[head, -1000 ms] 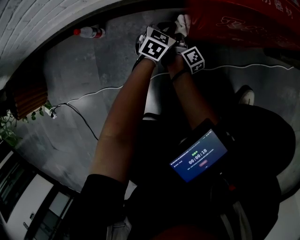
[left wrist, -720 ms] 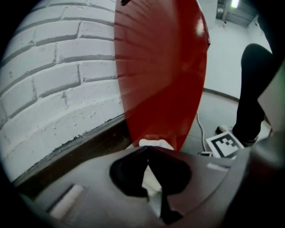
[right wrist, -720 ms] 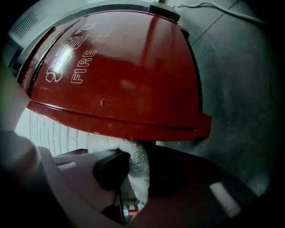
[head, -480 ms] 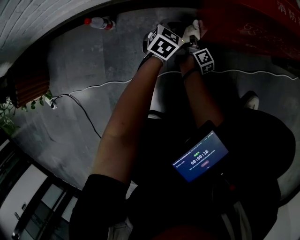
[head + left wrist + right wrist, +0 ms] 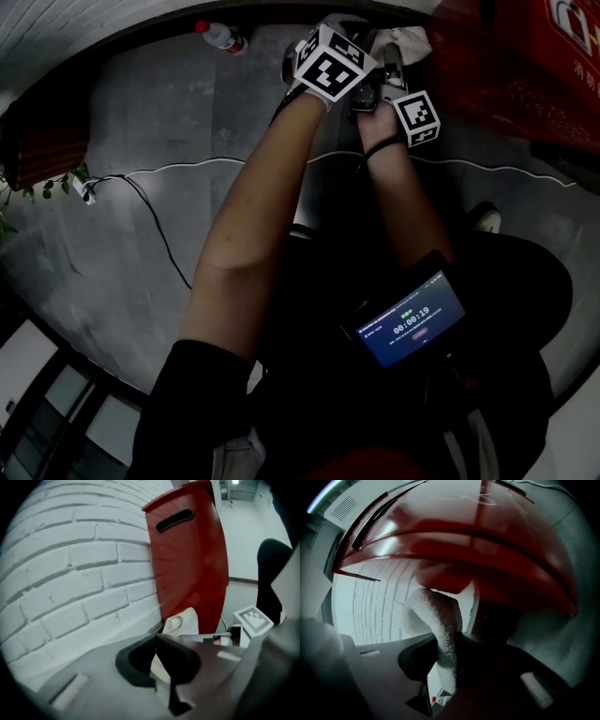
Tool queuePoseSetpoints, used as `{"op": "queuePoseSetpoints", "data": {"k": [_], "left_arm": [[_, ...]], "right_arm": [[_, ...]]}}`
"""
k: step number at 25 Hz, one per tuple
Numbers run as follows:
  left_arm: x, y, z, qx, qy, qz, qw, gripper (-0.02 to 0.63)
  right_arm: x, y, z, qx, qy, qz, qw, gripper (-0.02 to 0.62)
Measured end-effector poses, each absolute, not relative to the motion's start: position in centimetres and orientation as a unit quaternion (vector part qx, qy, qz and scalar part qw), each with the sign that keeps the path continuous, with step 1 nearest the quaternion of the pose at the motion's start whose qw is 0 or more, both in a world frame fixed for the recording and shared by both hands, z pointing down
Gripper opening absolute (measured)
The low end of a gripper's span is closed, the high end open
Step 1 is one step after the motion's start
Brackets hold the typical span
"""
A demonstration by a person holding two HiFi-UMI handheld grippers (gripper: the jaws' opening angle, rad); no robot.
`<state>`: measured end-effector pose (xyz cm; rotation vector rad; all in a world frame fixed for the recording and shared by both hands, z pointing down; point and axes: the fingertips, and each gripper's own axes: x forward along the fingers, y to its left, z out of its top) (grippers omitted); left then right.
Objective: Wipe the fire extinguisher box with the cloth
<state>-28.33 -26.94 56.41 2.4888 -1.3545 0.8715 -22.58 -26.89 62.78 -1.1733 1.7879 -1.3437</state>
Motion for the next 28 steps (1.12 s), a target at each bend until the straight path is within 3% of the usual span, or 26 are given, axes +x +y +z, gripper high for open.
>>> {"op": "queuePoseSetpoints", "data": {"k": [14, 22, 28], "left_arm": [[-29.5, -30.1, 38.8, 0.841, -0.487, 0.225, -0.066, 0.000], [-28.8, -30.1, 32.6, 0.848, -0.493, 0.181, -0.075, 0.000], [-27.2, -29.9, 31.5, 0.852, -0.483, 0.182, -0.085, 0.000]], "right_arm": [[-26.4, -29.1, 43.5, -0.401, 0.775, -0.390, 0.293, 0.084], [-25.7, -29.1, 33.7, -0.392, 0.801, -0.316, 0.324, 0.084], [-24.1, -29.8, 35.3, -0.404, 0.753, -0.373, 0.361, 0.084]]}}
